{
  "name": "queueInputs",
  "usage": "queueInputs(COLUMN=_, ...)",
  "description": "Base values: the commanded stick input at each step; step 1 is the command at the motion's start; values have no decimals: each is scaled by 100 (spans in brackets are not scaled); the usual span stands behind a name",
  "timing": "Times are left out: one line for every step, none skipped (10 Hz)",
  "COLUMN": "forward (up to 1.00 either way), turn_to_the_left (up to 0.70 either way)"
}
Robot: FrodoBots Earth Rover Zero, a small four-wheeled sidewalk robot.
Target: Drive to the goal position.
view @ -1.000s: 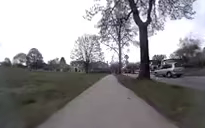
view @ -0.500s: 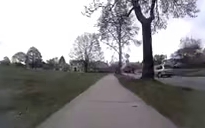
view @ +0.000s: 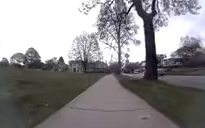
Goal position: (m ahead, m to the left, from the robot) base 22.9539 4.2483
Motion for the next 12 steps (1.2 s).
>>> queueInputs(forward=100, turn_to_the_left=0)
queueInputs(forward=100, turn_to_the_left=0)
queueInputs(forward=100, turn_to_the_left=0)
queueInputs(forward=100, turn_to_the_left=0)
queueInputs(forward=100, turn_to_the_left=0)
queueInputs(forward=100, turn_to_the_left=0)
queueInputs(forward=100, turn_to_the_left=0)
queueInputs(forward=100, turn_to_the_left=0)
queueInputs(forward=100, turn_to_the_left=0)
queueInputs(forward=100, turn_to_the_left=31)
queueInputs(forward=100, turn_to_the_left=40)
queueInputs(forward=100, turn_to_the_left=37)
